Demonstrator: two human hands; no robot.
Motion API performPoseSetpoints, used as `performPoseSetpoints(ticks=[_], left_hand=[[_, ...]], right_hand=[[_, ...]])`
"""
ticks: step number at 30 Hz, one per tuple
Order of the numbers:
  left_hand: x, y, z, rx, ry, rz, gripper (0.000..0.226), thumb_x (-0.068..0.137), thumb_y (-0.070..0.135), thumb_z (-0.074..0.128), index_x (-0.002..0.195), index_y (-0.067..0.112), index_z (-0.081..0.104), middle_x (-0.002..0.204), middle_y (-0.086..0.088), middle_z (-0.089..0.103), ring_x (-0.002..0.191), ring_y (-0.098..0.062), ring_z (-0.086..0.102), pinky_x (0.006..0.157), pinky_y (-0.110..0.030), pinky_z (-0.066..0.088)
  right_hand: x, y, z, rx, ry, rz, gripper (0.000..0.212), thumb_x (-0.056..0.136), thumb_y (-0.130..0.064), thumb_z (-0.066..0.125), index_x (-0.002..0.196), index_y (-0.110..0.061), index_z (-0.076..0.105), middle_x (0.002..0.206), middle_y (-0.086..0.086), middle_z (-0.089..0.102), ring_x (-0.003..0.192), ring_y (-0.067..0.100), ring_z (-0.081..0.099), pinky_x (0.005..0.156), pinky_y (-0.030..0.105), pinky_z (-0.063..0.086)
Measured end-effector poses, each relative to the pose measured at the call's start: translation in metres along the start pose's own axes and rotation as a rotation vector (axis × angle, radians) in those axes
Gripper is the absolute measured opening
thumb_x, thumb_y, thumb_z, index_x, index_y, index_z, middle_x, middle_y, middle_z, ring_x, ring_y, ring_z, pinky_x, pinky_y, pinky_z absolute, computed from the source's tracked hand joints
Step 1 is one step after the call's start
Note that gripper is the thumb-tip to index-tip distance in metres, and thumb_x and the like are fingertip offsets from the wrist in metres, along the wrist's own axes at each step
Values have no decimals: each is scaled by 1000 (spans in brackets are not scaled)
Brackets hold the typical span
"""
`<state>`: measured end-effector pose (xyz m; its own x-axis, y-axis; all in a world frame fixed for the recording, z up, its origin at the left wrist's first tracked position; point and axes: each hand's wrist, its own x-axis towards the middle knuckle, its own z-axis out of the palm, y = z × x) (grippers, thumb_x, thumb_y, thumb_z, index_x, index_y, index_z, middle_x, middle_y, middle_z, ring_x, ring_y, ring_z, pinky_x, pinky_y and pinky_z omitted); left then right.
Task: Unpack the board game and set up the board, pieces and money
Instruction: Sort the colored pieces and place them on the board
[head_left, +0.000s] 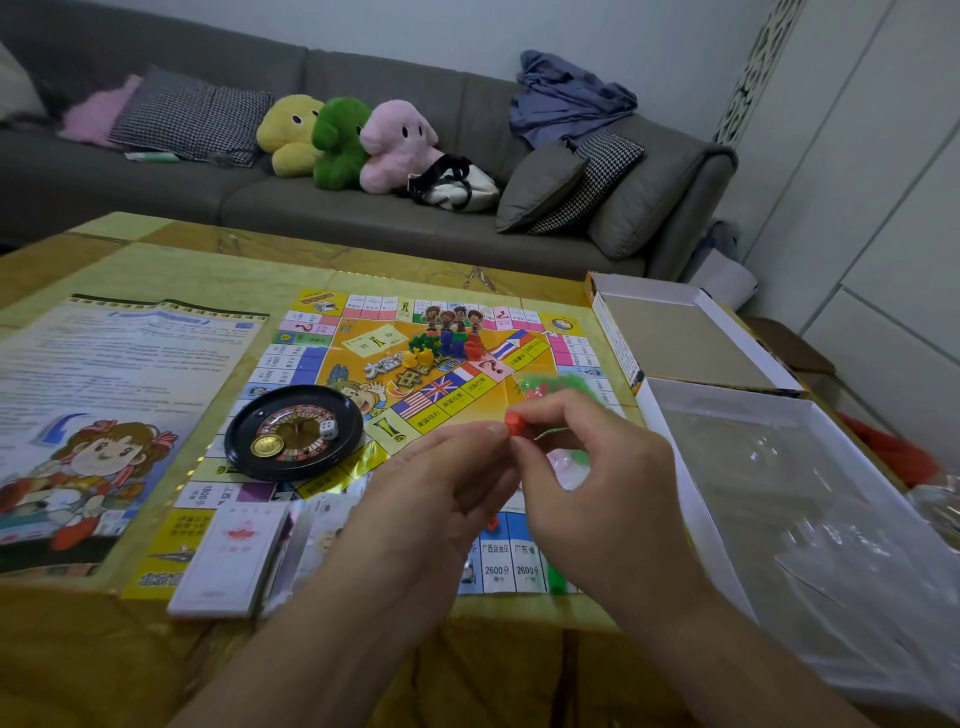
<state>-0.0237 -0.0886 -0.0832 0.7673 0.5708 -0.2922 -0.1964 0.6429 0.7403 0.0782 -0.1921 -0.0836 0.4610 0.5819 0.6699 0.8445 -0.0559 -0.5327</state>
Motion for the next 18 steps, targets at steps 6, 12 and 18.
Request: performPoseSetpoints(ticks=[6, 12, 18], left_hand=[[-3, -2, 1, -32, 45, 41, 21, 92, 7, 68, 107, -5, 74, 105, -22, 77, 101, -29, 77, 90, -36, 63], [-6, -1, 2, -57, 35, 36, 21, 92, 6, 68, 108, -6, 74, 106, -22, 77, 101, -28, 77, 90, -35, 63], [3, 15, -10, 70, 118, 105, 23, 87, 10, 74, 108, -1, 73, 101, -17, 79, 97, -27, 78, 84, -34, 61]], right_hand=[[1, -3, 1, -108, 53, -126, 16, 88, -5, 80, 103, -10, 78, 94, -1, 76, 89, 12, 71, 80, 32, 58], [3, -3, 1, -138, 73, -152, 21, 85, -2, 84, 105, -9, 79, 98, 2, 78, 93, 10, 70, 88, 20, 56], [5, 2, 9, -109, -171, -5, 36, 95, -16, 74, 129, -24, 69, 117, -12, 69, 111, 4, 62, 91, 28, 54]])
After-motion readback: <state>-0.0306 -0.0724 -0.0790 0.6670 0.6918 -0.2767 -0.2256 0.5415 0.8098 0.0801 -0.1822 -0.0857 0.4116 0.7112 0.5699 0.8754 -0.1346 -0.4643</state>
